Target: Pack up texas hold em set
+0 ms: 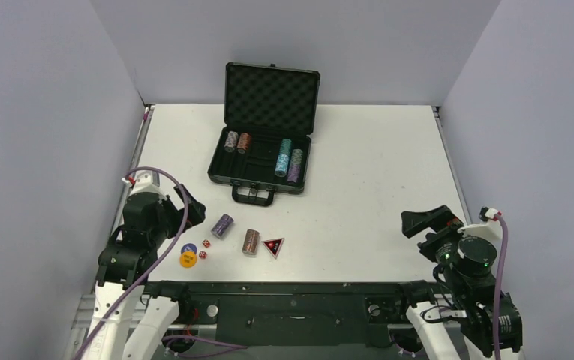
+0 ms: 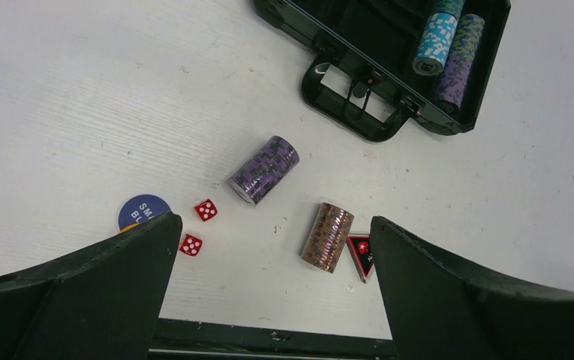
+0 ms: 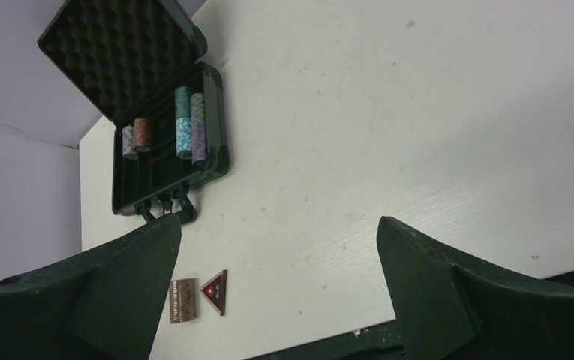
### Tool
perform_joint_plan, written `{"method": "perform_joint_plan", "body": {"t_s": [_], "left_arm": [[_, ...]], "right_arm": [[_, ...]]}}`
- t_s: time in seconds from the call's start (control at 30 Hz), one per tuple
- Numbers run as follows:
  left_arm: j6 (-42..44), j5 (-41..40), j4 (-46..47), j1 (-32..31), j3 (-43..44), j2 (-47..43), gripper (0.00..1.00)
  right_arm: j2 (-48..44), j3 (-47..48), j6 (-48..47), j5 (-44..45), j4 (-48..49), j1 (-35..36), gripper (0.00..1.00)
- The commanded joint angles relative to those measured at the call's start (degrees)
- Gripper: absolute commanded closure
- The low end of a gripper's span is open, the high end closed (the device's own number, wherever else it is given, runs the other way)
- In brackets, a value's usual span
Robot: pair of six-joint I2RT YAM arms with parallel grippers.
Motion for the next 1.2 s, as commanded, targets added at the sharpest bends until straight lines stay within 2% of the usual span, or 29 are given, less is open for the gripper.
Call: {"method": "perform_joint_plan", "body": {"t_s": [0.0,0.1,0.33,0.5,0.57,0.7,0.77,0.87,0.97,1.17], "left_arm": [[0.68,3.59,1.99,-0.04,-0.63,1.33,0.04],[0.97,4.4,2.58,-1.55,-0.98,3.19,0.04],[1.15,-3.63,2.46,-6.61,-1.16,8.1,0.04],[1.38,-5.83,3.03,-7.29,-1.06,13.25,0.0],[1.45,-5.64,3.09,-7.33,-1.01,14.89,0.05],[1.52,-5.13,2.8,-9.2,-0.75,17.05,0.09],[0.61,-7.11,2.23,-12.35,-0.51,17.63,0.1],[-1.82,-13.4,0.76,-21.44,0.05,18.83,0.1],[-2.35,-16.68,3.58,-29.39,-1.21,19.19,0.1],[2.6,-18.84,6.42,-30.97,-1.81,18.3,0.09]], "right_arm": [[0.35,-3.15,2.99,-5.7,-2.08,-0.44,0.0],[1.06,-5.88,3.3,-9.85,-3.01,-0.45,0.0],[5.31,-14.69,0.76,-14.04,-9.42,-0.36,0.0],[7.81,-13.03,-1.85,-14.16,-8.95,-0.29,0.0],[8.99,-11.82,-2.52,-14.33,-8.48,-0.27,0.0],[12.02,-10.66,-4.98,-14.49,-9.68,-0.23,0.0],[12.64,-11.32,-5.88,-14.72,-10.29,-0.19,0.0],[12.58,-11.36,-7.16,-15.57,-10.8,-0.17,0.0],[12.17,-8.64,-9.4,-15.95,-10.97,-0.12,0.0],[14.76,-1.92,-14.85,-15.01,-10.86,-0.18,0.0]]}}
